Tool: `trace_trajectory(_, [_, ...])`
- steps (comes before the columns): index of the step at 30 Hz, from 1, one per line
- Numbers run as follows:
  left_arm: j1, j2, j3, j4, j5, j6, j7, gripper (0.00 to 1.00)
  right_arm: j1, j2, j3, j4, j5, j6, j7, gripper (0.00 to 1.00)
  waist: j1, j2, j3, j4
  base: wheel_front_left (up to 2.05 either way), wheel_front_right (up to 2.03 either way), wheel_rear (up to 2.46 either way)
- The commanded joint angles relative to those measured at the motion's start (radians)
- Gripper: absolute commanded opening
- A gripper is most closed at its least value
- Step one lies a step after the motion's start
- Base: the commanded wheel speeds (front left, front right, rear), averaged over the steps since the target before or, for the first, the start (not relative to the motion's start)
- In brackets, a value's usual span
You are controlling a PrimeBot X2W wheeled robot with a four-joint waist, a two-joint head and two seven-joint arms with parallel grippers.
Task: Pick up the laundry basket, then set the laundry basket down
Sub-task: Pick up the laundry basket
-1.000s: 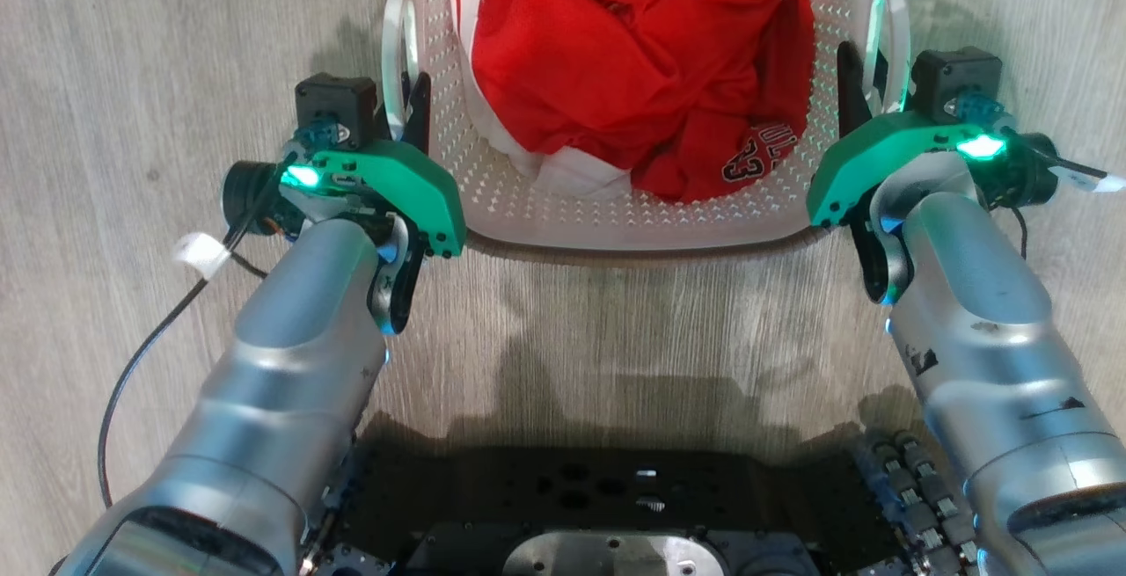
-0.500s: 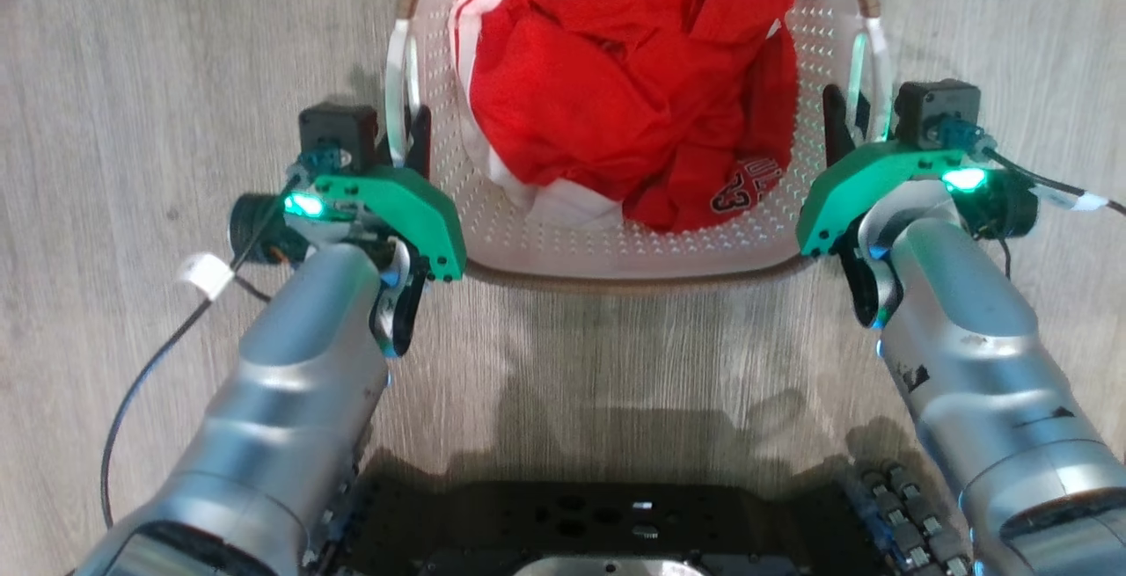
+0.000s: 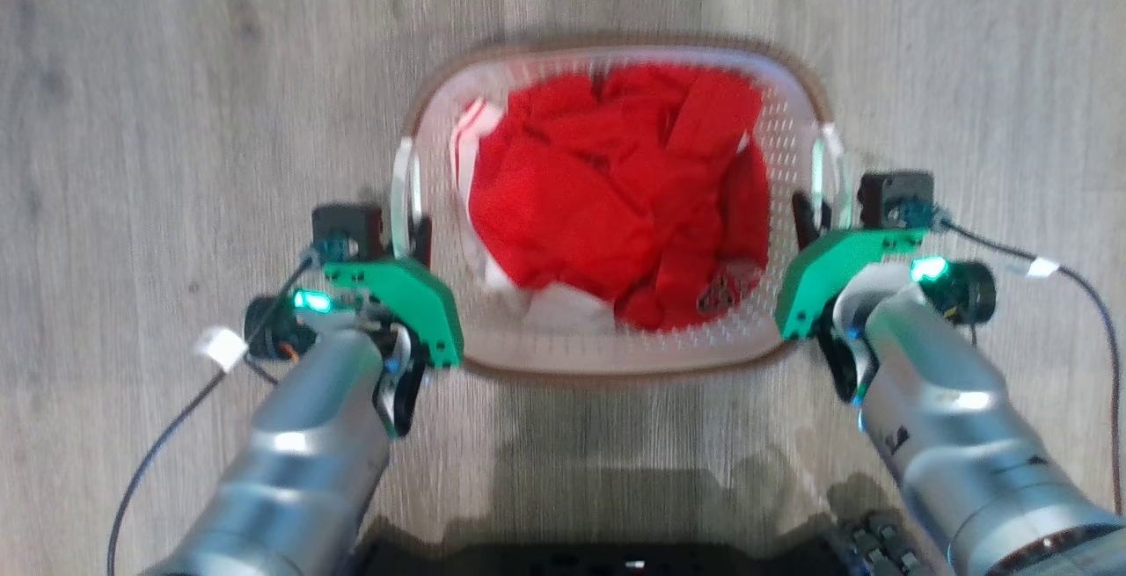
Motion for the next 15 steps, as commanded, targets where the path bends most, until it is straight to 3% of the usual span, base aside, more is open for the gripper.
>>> trace_trajectory(1, [0.036, 0.036, 0.015, 0.012, -0.016, 0.003, -0.008, 0.0, 0.063, 0.002, 0.027, 0.011, 0.016, 0.001, -0.005, 0.0, 0.0, 0.0, -0.045, -0.005, 0.0, 0.0, 0.0])
trace_trajectory(8, [0.087, 0.036, -0.065, 0.083, -0.129, -0.022, 0.013, 0.0, 0.092, 0.002, 0.144, 0.081, 0.129, 0.001, 0.019, 0.0, 0.0, 0.0, -0.151, -0.005, 0.0, 0.0, 0.0])
trace_trajectory(15, [0.131, 0.036, -0.138, 0.113, -0.212, -0.02, 0.043, 0.0, 0.13, 0.002, 0.236, 0.109, 0.219, 0.001, 0.067, 0.0, 0.0, 0.0, -0.251, -0.003, 0.0, 0.0, 0.0])
